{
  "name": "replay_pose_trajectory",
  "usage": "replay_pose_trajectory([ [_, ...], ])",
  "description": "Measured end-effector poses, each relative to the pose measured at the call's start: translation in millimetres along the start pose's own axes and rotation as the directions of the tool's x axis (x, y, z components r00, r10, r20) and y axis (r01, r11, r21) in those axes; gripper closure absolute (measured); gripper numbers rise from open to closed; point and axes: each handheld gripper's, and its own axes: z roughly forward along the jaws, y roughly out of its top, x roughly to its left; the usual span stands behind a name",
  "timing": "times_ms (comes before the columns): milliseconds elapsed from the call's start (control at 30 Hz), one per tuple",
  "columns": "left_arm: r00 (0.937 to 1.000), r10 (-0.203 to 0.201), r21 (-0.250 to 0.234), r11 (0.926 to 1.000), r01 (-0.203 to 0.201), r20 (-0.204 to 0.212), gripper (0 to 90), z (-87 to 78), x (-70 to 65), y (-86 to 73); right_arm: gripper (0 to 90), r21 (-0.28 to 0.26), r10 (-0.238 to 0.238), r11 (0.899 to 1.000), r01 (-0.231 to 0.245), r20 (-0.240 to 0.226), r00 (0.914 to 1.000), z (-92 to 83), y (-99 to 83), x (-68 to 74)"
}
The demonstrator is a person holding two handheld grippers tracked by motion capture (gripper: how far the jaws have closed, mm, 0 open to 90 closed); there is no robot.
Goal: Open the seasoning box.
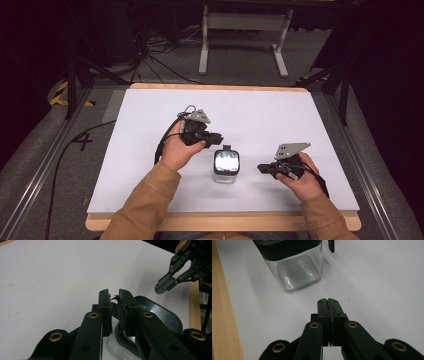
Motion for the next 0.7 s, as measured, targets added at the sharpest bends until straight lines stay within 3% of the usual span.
replay_pose_trajectory([
  [100,0.9999,0.015,0.012,0.9998,-0.015,-0.004,81.9,8.6,0.2,0.8,89.8,-0.002,0.000,1.000,0.000,-0.002,1.0000,-1.3,-1.0,0.6],
  [267,0.9998,-0.004,0.009,0.9999,0.003,0.021,84.7,20.7,3.8,-0.7,89.6,-0.002,0.003,1.000,-0.003,0.001,1.0000,-2.4,-3.9,1.6],
  [500,0.9991,-0.008,0.018,0.9998,0.007,0.042,87.8,21.5,1.6,1.1,89.0,-0.005,0.008,1.000,-0.008,0.004,1.0000,-5.1,-4.5,4.3],
  [700,0.9993,-0.007,0.027,0.9996,0.006,0.036,89.5,21.2,0.8,1.8,88.9,-0.006,-0.003,1.000,0.003,0.002,1.0000,-3.8,-2.9,7.0],
])
